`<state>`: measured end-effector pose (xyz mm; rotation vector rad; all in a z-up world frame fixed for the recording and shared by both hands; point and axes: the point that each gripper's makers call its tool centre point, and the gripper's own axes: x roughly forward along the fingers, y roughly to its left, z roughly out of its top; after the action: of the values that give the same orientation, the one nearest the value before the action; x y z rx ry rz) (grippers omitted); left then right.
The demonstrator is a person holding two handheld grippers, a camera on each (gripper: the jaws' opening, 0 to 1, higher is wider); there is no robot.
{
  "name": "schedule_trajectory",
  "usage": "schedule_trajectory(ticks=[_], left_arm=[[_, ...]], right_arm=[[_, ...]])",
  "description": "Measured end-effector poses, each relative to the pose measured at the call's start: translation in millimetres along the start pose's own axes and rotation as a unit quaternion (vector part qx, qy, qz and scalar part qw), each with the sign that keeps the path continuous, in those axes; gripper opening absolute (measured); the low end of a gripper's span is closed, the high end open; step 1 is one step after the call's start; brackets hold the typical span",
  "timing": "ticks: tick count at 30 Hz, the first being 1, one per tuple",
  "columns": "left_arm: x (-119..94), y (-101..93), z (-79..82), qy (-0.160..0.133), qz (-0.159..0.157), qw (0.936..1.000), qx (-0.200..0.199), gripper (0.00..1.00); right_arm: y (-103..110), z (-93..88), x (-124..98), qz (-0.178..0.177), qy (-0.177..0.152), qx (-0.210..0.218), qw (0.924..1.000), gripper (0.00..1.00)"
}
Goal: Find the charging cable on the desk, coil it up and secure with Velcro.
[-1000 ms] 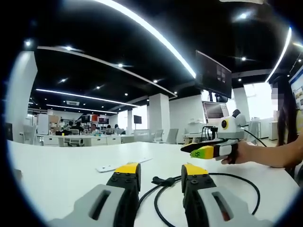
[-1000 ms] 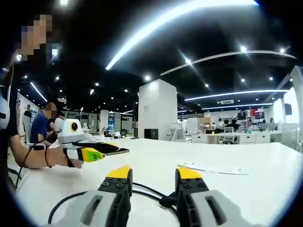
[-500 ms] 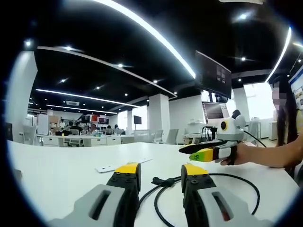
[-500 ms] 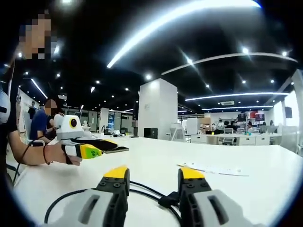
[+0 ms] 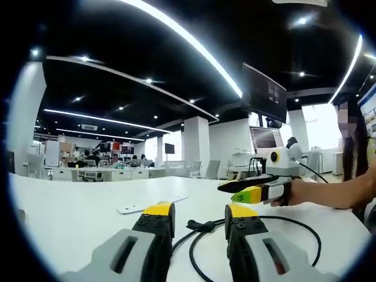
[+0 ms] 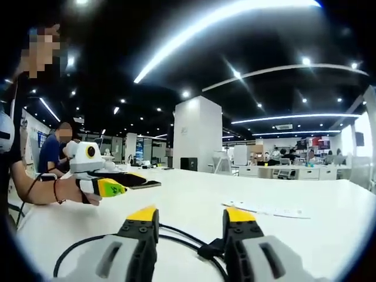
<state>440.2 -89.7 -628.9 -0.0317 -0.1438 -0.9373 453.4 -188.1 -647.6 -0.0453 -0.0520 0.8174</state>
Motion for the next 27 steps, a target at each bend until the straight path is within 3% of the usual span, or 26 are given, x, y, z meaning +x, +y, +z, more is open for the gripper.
schedule_trajectory(ticks=[27], left_arm=[[0,0.7,-4.0,0.003,-0.003,1.0000,-0.005,0.34]], right_arm=[[-16,0.6,17,0.003,0.046,0.001,0.9989,0.45]])
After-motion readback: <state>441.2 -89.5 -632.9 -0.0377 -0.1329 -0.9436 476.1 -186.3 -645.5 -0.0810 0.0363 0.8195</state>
